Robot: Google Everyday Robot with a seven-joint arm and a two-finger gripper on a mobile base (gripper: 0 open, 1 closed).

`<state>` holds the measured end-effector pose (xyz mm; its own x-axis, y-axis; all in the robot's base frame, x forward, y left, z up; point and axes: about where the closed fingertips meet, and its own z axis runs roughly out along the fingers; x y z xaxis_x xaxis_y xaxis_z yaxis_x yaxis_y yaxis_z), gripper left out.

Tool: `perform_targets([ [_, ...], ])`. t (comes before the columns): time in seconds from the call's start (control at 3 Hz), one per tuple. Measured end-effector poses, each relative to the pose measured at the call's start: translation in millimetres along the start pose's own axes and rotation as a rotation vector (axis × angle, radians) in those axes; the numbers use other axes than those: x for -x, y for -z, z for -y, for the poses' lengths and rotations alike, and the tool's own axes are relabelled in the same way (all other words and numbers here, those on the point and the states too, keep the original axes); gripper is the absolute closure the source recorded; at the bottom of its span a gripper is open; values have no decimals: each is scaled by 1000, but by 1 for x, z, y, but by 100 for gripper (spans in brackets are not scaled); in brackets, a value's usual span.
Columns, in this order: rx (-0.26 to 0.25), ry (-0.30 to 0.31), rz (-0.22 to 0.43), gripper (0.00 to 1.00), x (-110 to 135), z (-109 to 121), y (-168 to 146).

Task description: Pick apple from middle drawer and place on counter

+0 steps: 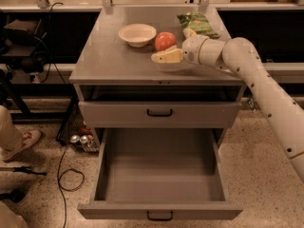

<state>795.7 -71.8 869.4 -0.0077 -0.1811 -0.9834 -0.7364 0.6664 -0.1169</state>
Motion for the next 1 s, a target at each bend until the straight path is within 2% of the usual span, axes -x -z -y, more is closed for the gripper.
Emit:
perform_targets([
  [0.33, -16, 1, 4, 0, 2, 4, 13],
  [1.0, -196, 45, 39, 0, 40, 42, 133],
])
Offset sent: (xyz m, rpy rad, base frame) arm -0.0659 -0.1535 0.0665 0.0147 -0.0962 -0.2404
